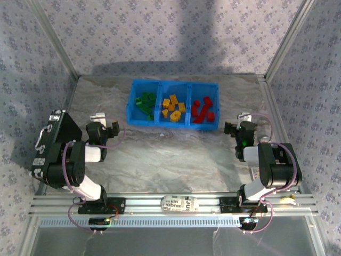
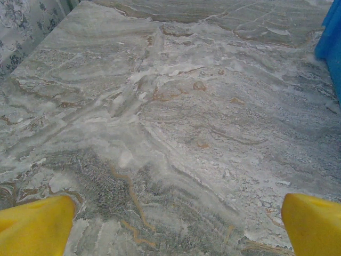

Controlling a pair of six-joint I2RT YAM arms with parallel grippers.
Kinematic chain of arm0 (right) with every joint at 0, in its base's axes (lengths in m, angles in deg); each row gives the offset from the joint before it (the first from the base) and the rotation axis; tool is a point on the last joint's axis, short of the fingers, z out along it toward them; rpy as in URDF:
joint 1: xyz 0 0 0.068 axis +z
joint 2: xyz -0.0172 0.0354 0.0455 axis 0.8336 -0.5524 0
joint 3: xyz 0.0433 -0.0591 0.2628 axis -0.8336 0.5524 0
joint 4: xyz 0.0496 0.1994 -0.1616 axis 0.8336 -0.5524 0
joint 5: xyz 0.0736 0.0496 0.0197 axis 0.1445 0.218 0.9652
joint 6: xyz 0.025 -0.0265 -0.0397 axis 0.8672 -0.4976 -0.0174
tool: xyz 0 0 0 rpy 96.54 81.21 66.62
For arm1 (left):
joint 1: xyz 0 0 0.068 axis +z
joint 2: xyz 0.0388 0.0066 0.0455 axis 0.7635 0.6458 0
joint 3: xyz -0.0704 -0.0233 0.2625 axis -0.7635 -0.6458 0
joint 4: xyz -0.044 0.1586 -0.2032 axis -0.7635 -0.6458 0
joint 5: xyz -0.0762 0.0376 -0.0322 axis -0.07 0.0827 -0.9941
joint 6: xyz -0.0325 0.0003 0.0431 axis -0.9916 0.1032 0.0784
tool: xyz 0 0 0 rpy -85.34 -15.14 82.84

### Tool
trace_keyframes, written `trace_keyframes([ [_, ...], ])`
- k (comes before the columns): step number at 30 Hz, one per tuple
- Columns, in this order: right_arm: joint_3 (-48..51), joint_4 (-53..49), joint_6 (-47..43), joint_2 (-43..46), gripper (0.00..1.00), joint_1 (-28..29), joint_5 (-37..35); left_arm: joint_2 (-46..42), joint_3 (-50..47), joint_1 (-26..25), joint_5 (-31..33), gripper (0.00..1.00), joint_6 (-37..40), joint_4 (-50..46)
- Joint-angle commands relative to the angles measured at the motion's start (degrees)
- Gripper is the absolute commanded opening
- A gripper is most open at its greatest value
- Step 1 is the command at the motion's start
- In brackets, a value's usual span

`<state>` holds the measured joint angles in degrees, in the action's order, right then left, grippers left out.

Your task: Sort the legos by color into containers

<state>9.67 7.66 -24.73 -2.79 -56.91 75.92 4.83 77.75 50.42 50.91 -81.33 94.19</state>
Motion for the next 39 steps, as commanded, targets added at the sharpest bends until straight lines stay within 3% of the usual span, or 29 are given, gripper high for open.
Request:
trace_keyframes([
  [1, -0.7, 1.0, 0.67, 0.27, 0.99, 0.17, 0.1, -0.68, 1.18, -0.01, -0.92, 1.0, -0.39, 0.57],
  [39, -0.73, 1.09, 0.61, 0.36, 0.99, 0.17, 0.15, -0.66, 1.65, 0.05, -4.52, 1.0, 1.0, -0.32],
])
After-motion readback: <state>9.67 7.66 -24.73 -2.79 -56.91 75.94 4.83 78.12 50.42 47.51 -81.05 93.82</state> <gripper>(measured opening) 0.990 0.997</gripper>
